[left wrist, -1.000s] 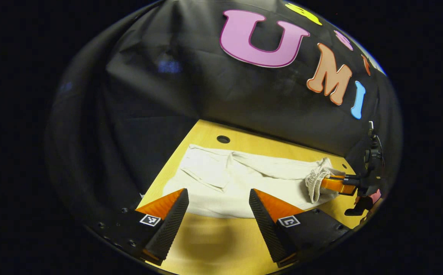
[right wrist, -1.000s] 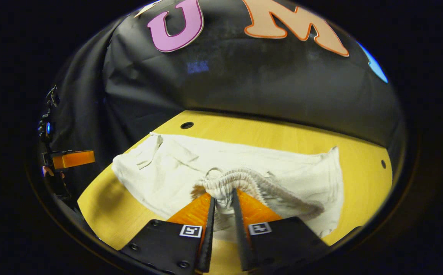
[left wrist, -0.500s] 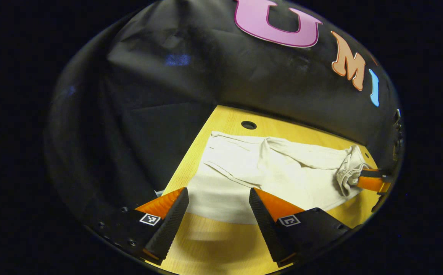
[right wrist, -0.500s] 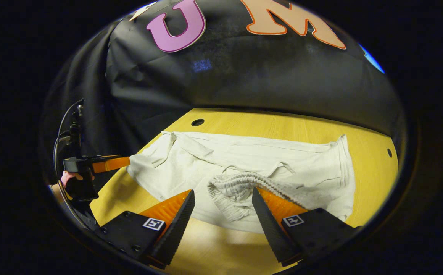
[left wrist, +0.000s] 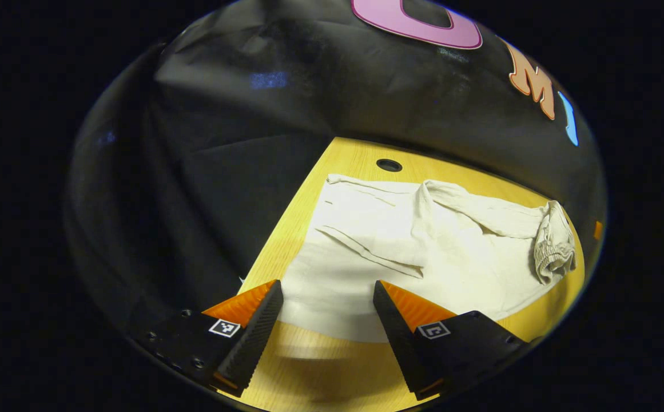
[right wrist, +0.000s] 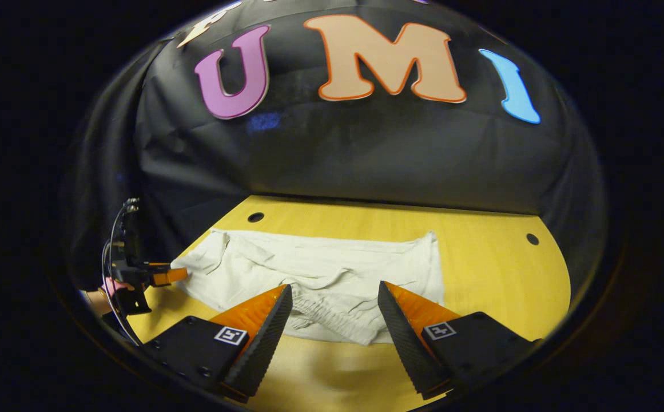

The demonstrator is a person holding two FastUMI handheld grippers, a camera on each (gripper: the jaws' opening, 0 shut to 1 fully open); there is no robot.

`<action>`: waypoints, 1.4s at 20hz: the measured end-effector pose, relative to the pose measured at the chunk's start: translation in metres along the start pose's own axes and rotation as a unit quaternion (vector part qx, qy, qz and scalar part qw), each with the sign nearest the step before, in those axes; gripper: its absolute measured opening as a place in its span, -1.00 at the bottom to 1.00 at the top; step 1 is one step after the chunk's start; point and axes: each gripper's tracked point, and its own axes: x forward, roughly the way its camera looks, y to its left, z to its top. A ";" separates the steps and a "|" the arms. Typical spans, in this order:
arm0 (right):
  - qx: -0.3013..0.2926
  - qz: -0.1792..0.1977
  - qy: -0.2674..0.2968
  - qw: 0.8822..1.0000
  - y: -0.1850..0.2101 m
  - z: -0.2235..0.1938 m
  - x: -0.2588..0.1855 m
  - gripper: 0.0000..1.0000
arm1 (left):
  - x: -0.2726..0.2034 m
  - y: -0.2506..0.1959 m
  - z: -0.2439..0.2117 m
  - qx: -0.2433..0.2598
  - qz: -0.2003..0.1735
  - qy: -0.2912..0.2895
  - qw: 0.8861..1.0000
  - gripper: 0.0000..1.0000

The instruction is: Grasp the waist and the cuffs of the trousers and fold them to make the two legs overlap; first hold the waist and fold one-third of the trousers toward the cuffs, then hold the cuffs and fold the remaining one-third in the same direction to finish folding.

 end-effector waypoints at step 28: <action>0.020 -0.054 -0.037 0.998 -0.113 0.019 -0.102 0.92 | -0.063 -0.123 0.106 -0.024 -0.072 -0.116 0.990 -1.00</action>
